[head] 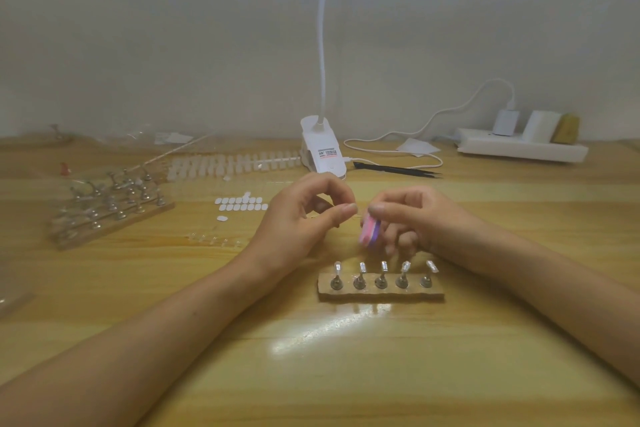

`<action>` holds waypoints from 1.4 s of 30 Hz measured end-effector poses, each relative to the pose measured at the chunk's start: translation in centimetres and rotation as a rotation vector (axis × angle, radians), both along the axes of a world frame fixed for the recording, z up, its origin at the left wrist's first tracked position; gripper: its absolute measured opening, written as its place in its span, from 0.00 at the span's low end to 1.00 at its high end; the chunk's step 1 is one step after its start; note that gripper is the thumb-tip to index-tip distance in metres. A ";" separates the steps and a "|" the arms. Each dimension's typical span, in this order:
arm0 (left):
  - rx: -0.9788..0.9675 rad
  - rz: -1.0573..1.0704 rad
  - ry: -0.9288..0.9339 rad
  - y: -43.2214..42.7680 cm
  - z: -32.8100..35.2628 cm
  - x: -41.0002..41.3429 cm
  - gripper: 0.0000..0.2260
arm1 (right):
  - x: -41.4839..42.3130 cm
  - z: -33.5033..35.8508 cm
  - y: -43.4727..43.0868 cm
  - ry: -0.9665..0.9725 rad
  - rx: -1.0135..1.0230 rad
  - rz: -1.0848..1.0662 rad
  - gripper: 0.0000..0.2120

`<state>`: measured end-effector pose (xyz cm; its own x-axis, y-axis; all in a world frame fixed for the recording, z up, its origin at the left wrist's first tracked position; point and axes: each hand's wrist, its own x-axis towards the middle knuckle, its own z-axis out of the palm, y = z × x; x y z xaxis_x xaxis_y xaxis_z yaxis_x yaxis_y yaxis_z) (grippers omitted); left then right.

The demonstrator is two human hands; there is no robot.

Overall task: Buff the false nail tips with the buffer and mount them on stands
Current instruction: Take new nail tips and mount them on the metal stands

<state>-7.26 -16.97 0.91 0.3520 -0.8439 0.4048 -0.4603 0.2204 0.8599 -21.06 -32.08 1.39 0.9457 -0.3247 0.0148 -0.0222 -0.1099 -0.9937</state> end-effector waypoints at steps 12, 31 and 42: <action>0.016 0.029 -0.020 0.0 -0.2 0.0 0.04 | -0.2 -0.2 -0.5 -0.122 0.120 -0.130 0.15; 0.140 -0.111 0.189 1.3 3.9 0.3 0.06 | -0.9 4.0 2.4 -0.439 -1.019 -0.164 0.12; 0.151 -0.105 0.036 2.3 4.9 -0.5 0.19 | -3.0 5.5 4.5 -0.390 -0.838 -0.359 0.09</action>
